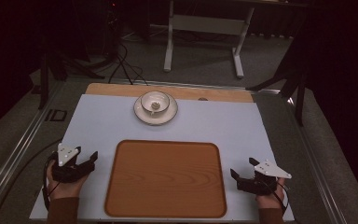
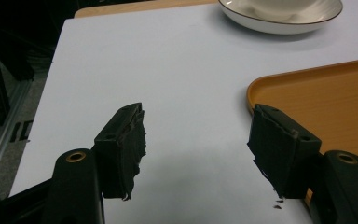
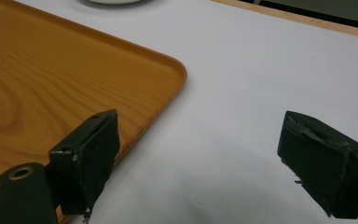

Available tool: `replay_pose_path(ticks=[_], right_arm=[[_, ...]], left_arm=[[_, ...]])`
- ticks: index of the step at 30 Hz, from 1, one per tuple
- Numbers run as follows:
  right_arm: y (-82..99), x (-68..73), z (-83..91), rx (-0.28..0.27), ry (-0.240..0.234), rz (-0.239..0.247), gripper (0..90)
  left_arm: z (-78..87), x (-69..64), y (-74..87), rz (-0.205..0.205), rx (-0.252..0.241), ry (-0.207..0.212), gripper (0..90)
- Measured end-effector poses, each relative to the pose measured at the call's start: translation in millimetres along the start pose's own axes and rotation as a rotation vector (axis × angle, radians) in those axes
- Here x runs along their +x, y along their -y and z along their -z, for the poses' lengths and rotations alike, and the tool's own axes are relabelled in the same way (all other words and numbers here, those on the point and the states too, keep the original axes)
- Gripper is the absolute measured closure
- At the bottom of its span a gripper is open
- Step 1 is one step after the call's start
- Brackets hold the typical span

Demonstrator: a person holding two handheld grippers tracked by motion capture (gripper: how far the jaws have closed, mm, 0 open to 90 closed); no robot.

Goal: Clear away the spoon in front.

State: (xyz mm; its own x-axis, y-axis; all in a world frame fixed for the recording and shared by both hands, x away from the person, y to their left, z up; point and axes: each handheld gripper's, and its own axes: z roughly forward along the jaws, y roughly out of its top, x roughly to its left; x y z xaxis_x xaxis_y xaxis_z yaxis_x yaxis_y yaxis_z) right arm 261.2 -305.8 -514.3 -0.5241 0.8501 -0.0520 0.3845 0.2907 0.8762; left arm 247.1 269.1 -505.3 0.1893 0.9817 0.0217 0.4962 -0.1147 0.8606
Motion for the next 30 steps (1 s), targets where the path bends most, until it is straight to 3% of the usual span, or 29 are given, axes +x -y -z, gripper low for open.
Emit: replay_pose_path(ticks=[6,10,12,21,30], right_arm=[[-4.7,4.7,-8.0,-0.013,-0.003,0.009,13.7],[-5.5,5.9,-10.5,-0.011,-0.008,0.02,13.7],[-4.4,4.5,-9.4,-0.009,-0.004,0.021,13.6],[-2.4,4.1,-10.1,0.005,0.003,0.027,13.8],[-1.0,3.8,-8.5,0.003,0.006,0.03,13.8]], left_arm=[[-8.6,1.6,-0.8,0.025,0.016,0.014,35.6],[-9.3,1.4,-1.1,0.026,0.01,0.02,35.6],[-9.1,0.8,-1.3,0.05,-0.006,0.043,35.9],[-9.1,-6.2,-8.8,0.015,-0.015,0.055,37.3],[-7.9,-8.5,-31.8,-0.014,-0.037,0.088,43.1]])
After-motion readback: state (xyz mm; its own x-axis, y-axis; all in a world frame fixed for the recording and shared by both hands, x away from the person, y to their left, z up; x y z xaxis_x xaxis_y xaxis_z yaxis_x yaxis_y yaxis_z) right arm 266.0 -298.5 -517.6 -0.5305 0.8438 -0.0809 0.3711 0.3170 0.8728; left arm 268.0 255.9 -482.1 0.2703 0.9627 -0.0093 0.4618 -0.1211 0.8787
